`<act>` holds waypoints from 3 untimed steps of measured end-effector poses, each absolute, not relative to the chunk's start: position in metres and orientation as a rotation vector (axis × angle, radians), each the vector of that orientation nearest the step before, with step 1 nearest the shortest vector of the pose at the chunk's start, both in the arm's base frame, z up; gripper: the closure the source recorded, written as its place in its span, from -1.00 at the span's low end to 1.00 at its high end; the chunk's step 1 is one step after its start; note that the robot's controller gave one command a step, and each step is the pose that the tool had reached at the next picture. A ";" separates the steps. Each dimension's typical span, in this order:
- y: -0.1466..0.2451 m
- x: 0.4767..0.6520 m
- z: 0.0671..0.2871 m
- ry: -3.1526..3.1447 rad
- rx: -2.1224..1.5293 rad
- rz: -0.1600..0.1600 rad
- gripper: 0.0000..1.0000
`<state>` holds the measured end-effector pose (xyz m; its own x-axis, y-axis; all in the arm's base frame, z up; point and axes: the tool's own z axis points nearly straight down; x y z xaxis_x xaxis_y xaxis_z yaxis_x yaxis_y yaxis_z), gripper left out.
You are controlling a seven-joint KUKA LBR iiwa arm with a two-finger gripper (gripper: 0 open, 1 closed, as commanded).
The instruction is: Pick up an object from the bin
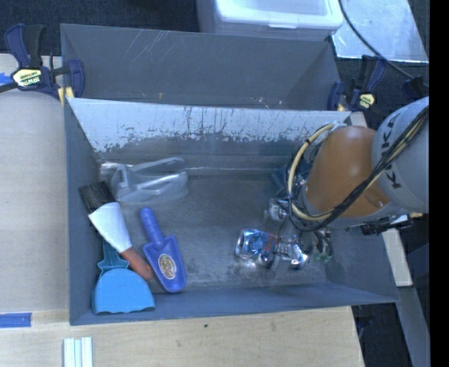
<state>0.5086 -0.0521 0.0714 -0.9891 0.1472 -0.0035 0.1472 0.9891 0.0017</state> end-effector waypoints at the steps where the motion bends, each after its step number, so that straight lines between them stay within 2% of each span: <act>1: -0.052 0.510 0.072 3.125 0.296 0.003 -1.00; 2: -0.052 0.510 0.072 3.126 0.278 0.003 -1.00; 3: -0.053 0.513 0.075 3.117 0.291 0.003 1.00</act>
Offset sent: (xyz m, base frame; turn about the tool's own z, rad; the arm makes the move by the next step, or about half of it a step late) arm 0.0002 0.0000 0.0002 0.0021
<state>0.5126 -0.0525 0.0748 -0.9827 0.1849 -0.0105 0.1849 0.9828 0.0027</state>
